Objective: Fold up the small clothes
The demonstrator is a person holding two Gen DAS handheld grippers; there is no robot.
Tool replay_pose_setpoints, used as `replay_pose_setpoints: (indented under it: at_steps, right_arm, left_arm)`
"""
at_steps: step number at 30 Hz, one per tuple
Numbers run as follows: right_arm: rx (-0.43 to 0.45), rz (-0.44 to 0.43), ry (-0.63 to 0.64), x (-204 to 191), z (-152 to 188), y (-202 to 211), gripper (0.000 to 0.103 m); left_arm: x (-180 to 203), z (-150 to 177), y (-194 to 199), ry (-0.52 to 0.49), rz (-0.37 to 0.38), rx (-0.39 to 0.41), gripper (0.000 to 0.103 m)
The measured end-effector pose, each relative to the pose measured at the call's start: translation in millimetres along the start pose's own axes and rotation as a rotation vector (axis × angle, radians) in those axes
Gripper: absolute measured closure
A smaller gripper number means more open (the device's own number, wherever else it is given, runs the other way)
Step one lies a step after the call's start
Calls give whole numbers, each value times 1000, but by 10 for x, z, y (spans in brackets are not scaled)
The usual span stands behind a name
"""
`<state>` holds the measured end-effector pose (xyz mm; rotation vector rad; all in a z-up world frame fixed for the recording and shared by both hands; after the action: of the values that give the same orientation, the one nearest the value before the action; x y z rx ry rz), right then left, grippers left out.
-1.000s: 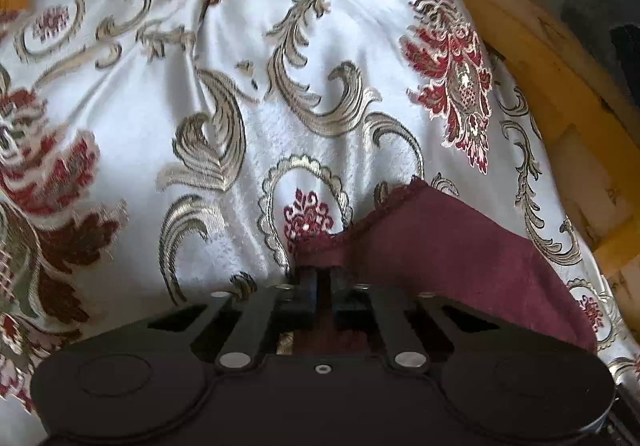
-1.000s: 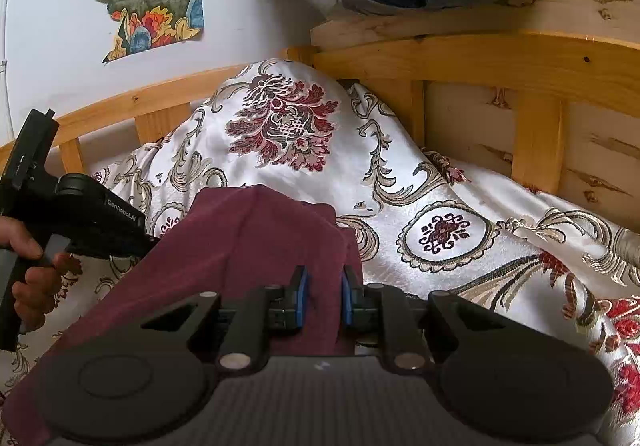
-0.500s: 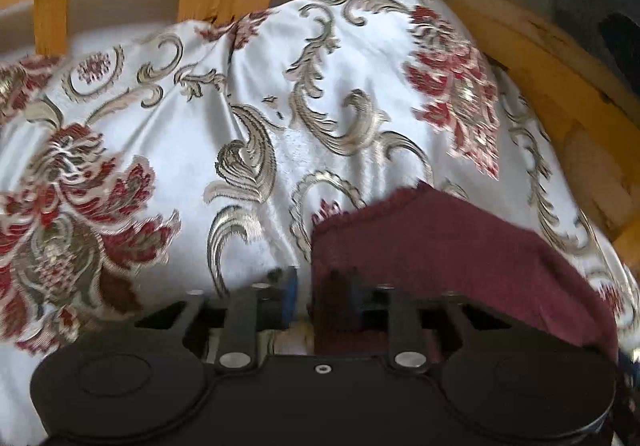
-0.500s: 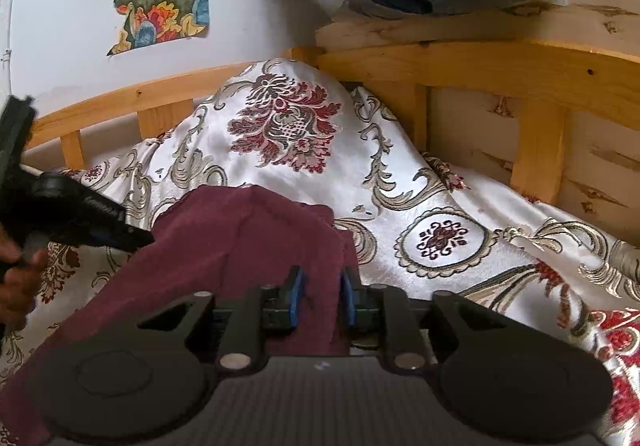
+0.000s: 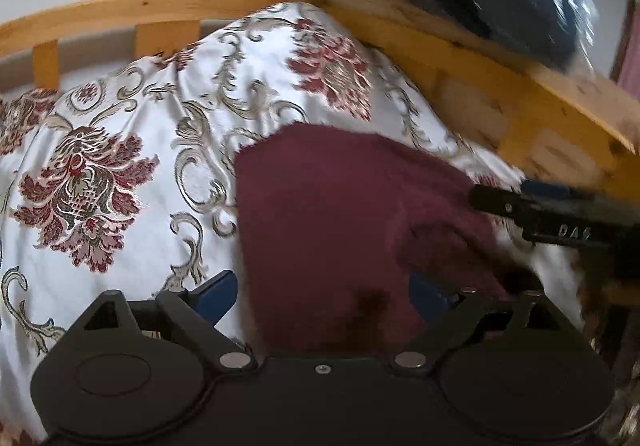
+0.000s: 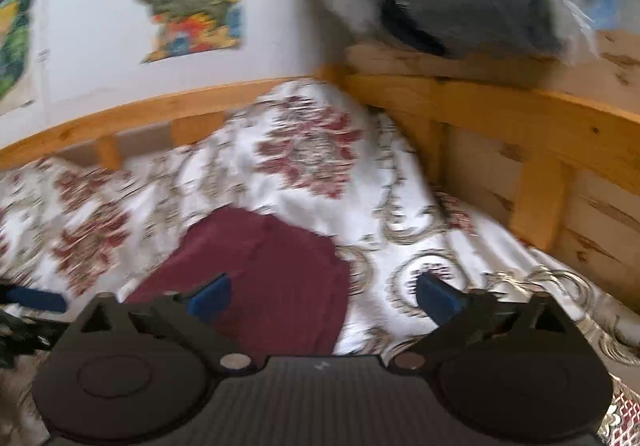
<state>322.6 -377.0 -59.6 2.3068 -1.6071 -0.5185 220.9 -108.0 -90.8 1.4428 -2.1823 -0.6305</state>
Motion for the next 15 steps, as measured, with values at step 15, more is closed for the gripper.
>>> replay_pose_setpoints:
  at_steps: [15]
  right_arm:
    - [-49,-29,123,-27,336,99,0]
  left_arm:
    - [-67,490,-209,88,-33,-122,1]
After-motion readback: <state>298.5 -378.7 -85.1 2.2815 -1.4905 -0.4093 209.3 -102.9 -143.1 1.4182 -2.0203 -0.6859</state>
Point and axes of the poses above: each gripper's, at about its wrist camera, not at the fingertips, and y roughly against the way its jaws point, x to its right, z to its underside, the point moved 9 cm from there along -y, roughly the way its jaws point, and after that the axes turned 4 degrees about -y, right-handed, at the moved point
